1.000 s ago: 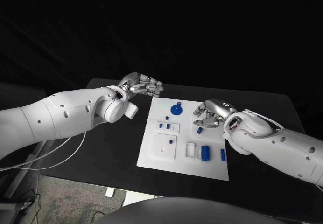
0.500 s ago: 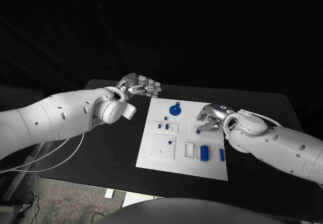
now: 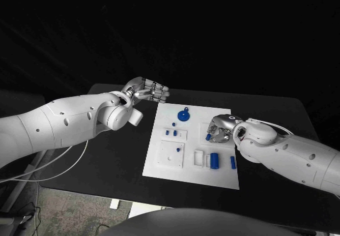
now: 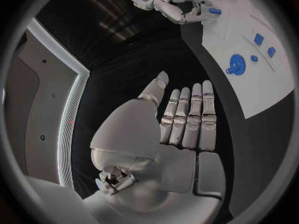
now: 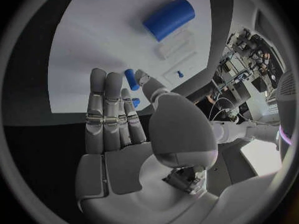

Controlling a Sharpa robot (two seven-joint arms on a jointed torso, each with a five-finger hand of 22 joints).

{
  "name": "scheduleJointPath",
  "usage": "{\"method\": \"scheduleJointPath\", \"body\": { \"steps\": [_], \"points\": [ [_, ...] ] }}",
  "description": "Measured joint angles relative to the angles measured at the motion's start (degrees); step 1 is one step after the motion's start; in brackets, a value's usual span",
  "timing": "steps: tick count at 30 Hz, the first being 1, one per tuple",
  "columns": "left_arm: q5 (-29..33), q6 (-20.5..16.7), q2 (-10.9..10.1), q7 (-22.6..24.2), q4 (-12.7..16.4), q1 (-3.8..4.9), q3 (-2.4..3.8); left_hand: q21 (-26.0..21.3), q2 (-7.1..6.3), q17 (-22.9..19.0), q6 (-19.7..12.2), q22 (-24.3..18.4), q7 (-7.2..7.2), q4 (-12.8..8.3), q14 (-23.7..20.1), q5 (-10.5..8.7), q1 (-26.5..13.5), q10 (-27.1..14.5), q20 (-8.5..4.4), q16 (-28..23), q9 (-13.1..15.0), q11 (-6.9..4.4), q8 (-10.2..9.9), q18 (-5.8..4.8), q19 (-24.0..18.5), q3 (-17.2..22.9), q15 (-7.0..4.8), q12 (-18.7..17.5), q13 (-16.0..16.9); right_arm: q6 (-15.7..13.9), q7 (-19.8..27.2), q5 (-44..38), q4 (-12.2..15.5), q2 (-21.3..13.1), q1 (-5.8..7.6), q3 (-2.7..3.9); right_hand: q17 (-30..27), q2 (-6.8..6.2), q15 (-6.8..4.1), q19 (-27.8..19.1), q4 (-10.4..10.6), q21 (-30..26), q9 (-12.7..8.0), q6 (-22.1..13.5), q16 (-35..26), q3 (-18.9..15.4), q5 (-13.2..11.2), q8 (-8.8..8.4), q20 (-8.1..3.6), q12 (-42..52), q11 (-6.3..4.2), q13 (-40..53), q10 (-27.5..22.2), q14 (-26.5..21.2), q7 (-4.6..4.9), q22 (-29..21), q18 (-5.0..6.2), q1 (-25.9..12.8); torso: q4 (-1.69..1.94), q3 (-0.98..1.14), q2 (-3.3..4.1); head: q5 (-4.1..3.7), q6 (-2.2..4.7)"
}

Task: Assemble the parts on the task board

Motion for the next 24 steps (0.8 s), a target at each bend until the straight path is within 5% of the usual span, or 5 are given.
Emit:
{"method": "scheduleJointPath", "body": {
  "steps": [10, 24],
  "points": [
    [0.00, 0.08, 0.05, -0.02, -0.06, 0.00, 0.00, 0.00, 0.00, 0.00, 0.00, 0.00, 0.00, 0.00, 0.00, 0.00, 0.00, 0.00, 0.00, 0.00, 0.00, 0.00, 0.00, 0.00, 0.00, 0.00, 0.00, 0.00, 0.00, 0.10, 0.07, -0.10, -0.27, 0.73, -0.28, -0.31, 0.45, 0.91, -0.58, 0.52, -1.06, 0.80, 0.00, 3.03, 0.54, 11.07, -4.66, 0.00, -0.50, -0.38, -0.77, 0.00, 4.11, 0.59, -0.25, 2.51, -0.33, -1.66, 0.01, 0.01, 0.02, -0.18, 0.02],
    [0.00, 0.17, 0.24, -0.05, -0.23, 0.00, 0.00, 0.00, 0.00, 0.00, 0.00, 0.01, 0.00, 0.00, 0.00, 0.00, 0.00, 0.00, 0.00, 0.00, 0.00, 0.00, 0.00, 0.00, 0.00, 0.00, 0.00, 0.00, 0.00, -0.71, 0.12, -0.11, -0.44, 1.24, -0.46, -0.35, 0.71, 0.90, -0.82, 0.72, -0.56, 1.11, -0.03, 3.95, 0.77, 13.44, -5.33, -0.01, -0.70, -0.38, -1.29, 0.00, 5.44, 0.83, -0.36, 3.96, -0.40, -2.26, 0.01, -0.12, 0.05, -0.13, -0.31]
  ]
}}
